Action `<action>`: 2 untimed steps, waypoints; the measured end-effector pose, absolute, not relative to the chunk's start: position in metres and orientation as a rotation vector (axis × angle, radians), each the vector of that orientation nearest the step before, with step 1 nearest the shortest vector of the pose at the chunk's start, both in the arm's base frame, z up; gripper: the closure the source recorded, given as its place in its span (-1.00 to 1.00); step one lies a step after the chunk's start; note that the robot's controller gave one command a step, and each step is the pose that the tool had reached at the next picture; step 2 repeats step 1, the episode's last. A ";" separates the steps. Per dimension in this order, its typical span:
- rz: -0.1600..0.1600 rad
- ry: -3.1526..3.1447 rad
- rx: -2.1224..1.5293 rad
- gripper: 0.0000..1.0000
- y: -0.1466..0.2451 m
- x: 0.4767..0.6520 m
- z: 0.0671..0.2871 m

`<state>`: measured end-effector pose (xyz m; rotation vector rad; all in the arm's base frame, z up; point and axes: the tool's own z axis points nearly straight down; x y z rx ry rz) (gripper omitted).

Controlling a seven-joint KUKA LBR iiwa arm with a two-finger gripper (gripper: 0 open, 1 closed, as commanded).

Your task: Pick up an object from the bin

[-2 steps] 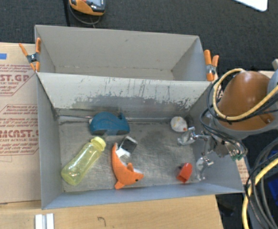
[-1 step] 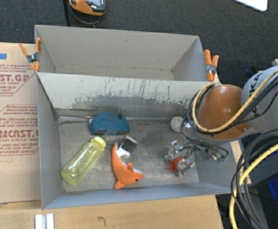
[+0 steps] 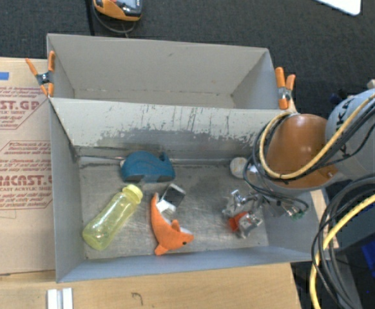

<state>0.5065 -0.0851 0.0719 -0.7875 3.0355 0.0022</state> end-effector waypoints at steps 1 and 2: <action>0.001 3.061 -0.708 1.00 -0.070 0.494 0.206; 0.001 3.061 -0.708 1.00 -0.070 0.494 0.206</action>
Offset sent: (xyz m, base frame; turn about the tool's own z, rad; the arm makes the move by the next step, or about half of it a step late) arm 0.0000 0.0000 0.0000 0.0000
